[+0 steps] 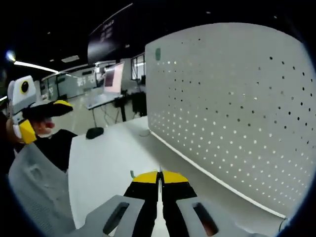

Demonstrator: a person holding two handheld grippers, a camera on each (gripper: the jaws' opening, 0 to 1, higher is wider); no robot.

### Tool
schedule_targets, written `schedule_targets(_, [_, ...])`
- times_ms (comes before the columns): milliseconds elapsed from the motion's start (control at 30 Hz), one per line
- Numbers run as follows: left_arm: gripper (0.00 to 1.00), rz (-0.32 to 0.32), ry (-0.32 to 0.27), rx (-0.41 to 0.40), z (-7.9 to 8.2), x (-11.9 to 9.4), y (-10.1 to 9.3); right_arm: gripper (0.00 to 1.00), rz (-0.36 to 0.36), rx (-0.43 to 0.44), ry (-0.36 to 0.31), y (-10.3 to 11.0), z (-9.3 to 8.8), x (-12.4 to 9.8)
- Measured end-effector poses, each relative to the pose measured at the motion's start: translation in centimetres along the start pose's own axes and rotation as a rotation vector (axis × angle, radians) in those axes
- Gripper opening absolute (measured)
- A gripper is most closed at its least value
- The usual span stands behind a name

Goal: Insert the hook assembly into the mounting plate slot until the hook locks in place.

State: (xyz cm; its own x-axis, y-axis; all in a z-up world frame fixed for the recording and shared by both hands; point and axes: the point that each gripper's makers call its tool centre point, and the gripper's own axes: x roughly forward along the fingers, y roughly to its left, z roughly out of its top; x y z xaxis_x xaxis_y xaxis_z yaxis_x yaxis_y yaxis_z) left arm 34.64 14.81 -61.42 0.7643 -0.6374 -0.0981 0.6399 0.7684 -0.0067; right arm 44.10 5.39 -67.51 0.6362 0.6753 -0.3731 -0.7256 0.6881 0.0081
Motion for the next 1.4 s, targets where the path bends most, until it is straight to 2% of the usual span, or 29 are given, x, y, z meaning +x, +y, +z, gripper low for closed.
schedule_targets(333, [0.46, 0.02, -0.001, 0.02, 0.7, 1.6, 0.4, 0.0, 0.055, 0.042, -0.098, 2.6, 3.7, -0.9])
schedule_targets(633, [0.37, 0.036, 0.0, 0.03, 0.9, 2.5, 0.9, 0.0, 0.093, 0.027, -0.141, 4.7, 6.0, -1.3])
schedule_targets(933, [0.29, 0.033, -0.004, 0.042, 1.2, 3.3, 0.7, 0.0, 0.124, 0.05, -0.167, 6.4, 7.3, -1.6])
schedule_targets(1067, [0.24, 0.03, -0.02, 0.049, 1.7, 3.4, 0.5, 0.0, 0.137, 0.054, -0.175, 6.9, 7.5, -1.7])
schedule_targets(1400, [0.19, 0.037, -0.024, 0.043, 1.8, 3.7, 0.6, 0.0, 0.173, 0.085, -0.198, 8.0, 8.0, -2.1])
